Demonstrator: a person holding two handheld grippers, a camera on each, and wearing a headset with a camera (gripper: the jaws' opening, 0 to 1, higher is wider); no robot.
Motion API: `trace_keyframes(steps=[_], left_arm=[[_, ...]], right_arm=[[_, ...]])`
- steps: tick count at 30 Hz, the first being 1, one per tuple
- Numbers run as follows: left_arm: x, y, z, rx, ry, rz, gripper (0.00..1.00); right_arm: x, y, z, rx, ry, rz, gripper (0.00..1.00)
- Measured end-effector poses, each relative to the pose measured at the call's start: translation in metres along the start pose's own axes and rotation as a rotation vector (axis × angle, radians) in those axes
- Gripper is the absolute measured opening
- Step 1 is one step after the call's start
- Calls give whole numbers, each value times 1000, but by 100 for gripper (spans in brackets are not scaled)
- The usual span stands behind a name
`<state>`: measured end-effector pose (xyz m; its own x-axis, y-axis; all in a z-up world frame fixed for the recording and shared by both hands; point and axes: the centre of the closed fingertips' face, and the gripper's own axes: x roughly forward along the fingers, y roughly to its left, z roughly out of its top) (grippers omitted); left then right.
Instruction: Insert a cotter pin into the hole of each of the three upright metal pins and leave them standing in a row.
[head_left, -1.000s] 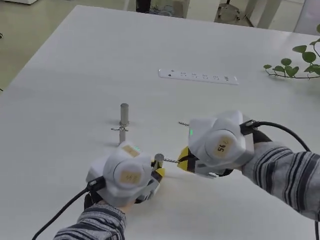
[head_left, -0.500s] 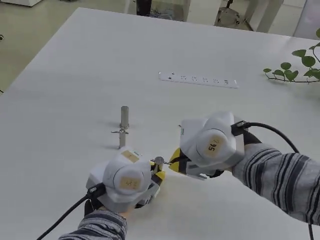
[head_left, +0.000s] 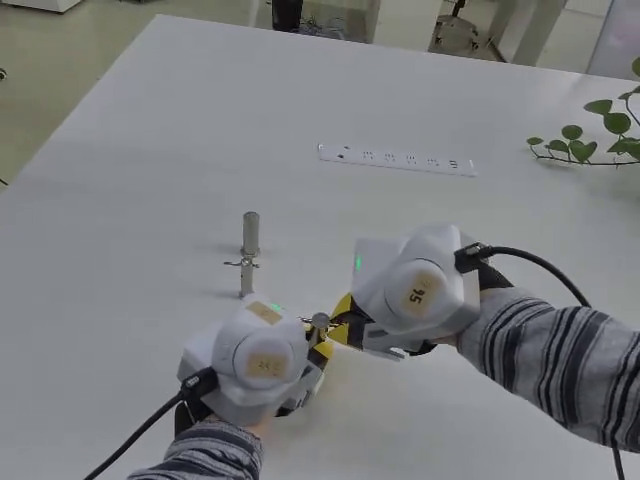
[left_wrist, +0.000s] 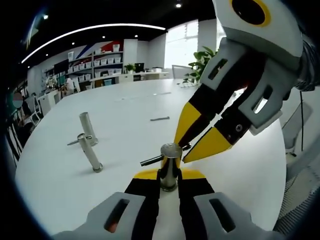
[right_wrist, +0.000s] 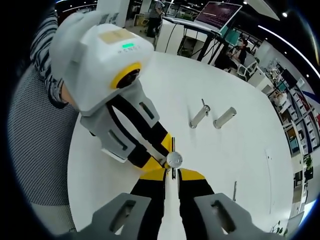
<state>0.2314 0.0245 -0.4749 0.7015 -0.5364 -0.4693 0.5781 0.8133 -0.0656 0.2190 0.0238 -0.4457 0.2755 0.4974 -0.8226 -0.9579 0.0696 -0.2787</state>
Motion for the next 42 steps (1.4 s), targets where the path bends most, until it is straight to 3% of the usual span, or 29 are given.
trace_keyframes(steps=[10,21,37,39,42], left_arm=[[0,0,0,8,2,6,10],[1,-1,-1,-11,4,5,10],[0,-2,-3,9,20,13,10],[0,-1,-9,24,54,-3,13],[-3,0,-9,15,58,-22,26]], right_arm=[[-10,-1,-8,9,14,-12,2],[-6,-2,-6,71,-6,-4,0],[-3,-1,-2,57,-19,-5,0],[-2,0,-2,54,-20,-6,2],[-1,-2,-3,49,-17,-15,7]])
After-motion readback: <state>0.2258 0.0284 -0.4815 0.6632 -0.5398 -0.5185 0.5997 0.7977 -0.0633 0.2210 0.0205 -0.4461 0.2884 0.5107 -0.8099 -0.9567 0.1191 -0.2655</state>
